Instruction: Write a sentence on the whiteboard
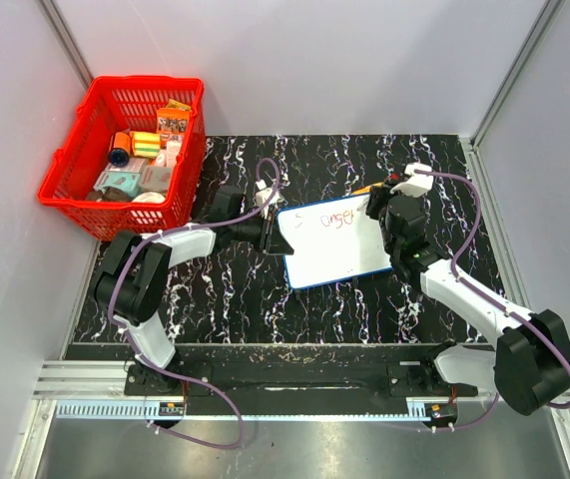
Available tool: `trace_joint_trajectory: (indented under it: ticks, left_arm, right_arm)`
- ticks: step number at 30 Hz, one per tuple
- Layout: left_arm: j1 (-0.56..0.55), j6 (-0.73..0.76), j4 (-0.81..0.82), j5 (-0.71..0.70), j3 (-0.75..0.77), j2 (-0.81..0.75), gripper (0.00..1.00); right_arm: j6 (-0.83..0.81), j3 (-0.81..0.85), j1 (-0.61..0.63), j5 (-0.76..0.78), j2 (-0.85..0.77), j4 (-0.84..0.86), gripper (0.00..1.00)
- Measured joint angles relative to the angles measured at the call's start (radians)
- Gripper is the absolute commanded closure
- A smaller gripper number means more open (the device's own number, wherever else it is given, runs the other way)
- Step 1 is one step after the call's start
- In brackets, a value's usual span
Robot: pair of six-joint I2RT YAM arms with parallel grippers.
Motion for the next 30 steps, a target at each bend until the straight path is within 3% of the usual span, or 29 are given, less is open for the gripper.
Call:
trace_joint_trajectory:
  ticks: [30]
  left_arm:
    - [0.000, 0.000, -0.001, -0.001, 0.000, 0.000, 1.00]
  right_arm:
    - [0.008, -0.019, -0.002, -0.080, 0.000, 0.000, 1.00]
